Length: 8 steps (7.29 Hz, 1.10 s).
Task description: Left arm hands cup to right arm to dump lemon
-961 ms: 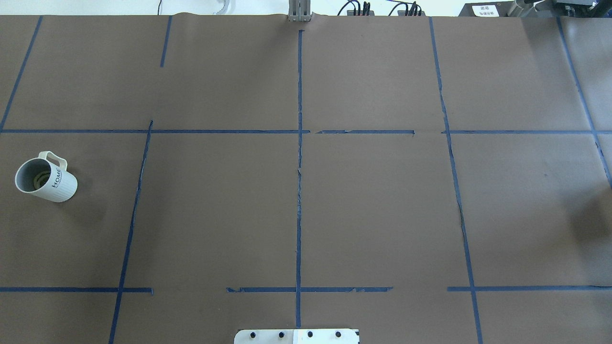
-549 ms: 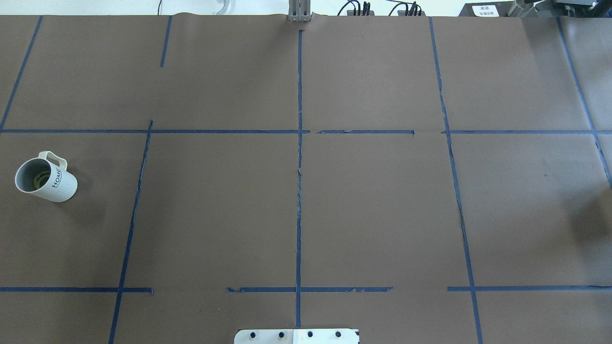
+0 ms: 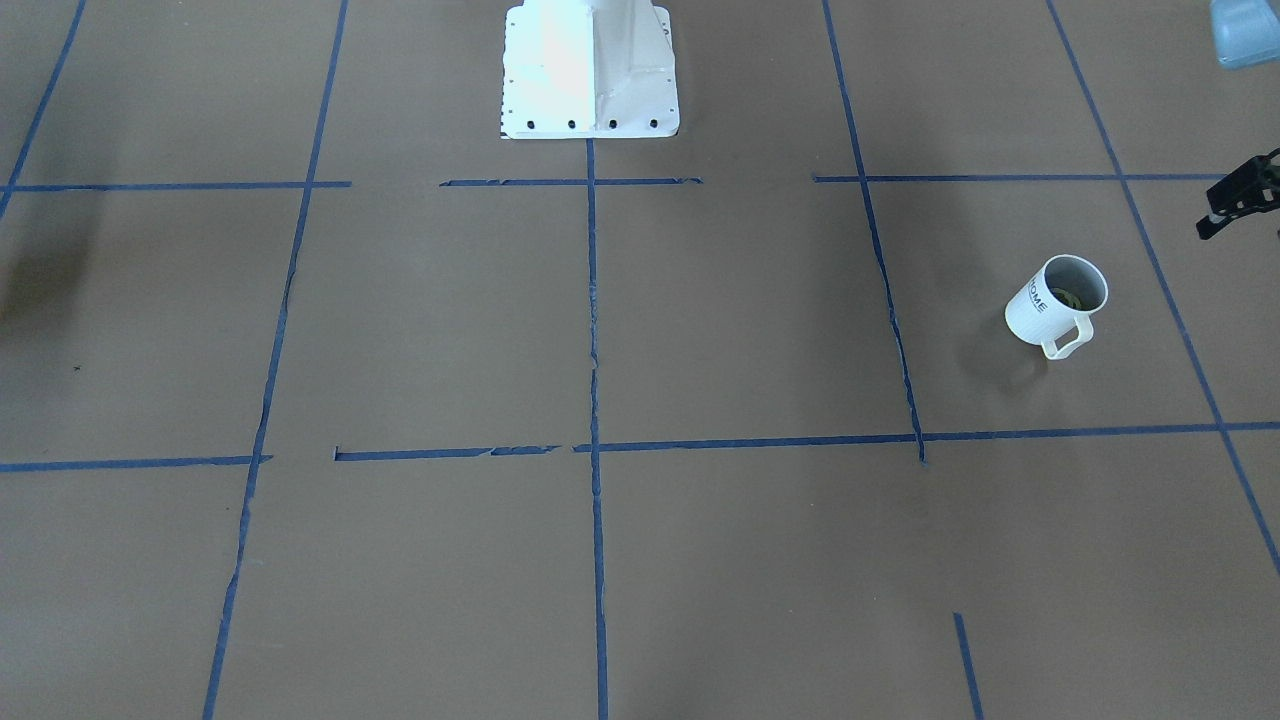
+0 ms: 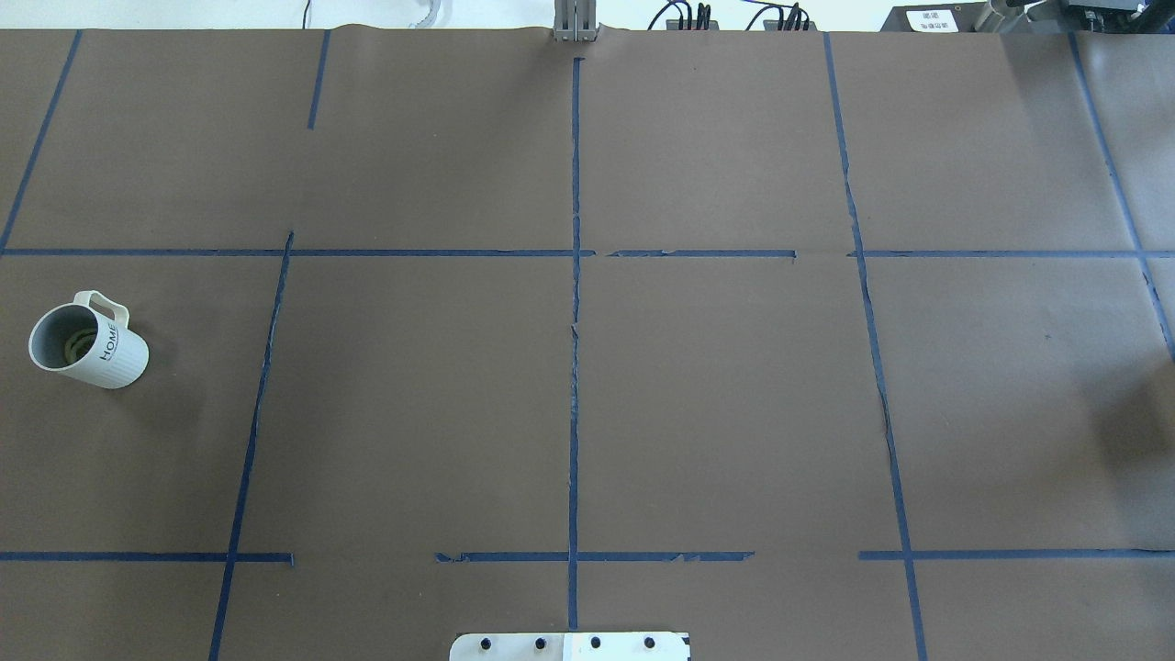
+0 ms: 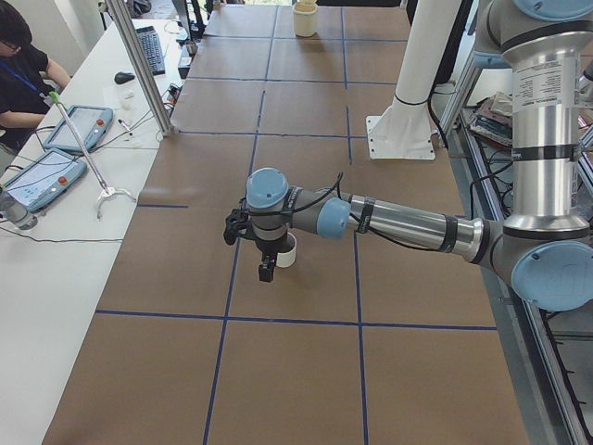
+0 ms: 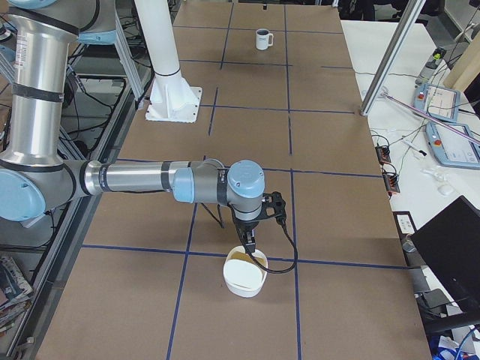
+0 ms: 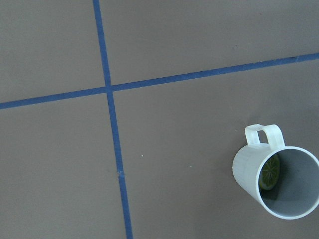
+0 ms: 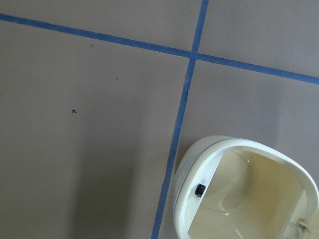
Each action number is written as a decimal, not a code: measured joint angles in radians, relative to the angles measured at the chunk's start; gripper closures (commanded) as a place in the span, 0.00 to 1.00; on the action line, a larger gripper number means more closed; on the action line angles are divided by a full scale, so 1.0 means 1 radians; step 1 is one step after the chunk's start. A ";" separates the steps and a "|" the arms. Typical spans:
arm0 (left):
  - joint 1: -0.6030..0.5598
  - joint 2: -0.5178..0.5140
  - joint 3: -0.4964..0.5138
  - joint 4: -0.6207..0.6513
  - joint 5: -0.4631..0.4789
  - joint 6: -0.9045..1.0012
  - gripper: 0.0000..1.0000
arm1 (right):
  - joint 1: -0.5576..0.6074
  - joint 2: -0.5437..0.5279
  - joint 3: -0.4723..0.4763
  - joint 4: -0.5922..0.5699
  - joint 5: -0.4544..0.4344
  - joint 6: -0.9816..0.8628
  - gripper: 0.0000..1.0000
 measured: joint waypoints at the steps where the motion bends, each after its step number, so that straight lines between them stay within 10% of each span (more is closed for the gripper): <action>1: 0.056 0.011 0.009 -0.085 0.023 -0.113 0.00 | -0.001 0.000 0.000 0.000 0.000 0.000 0.00; 8: 0.260 -0.025 0.106 -0.224 0.092 -0.335 0.02 | -0.002 0.000 -0.003 0.000 -0.001 0.001 0.00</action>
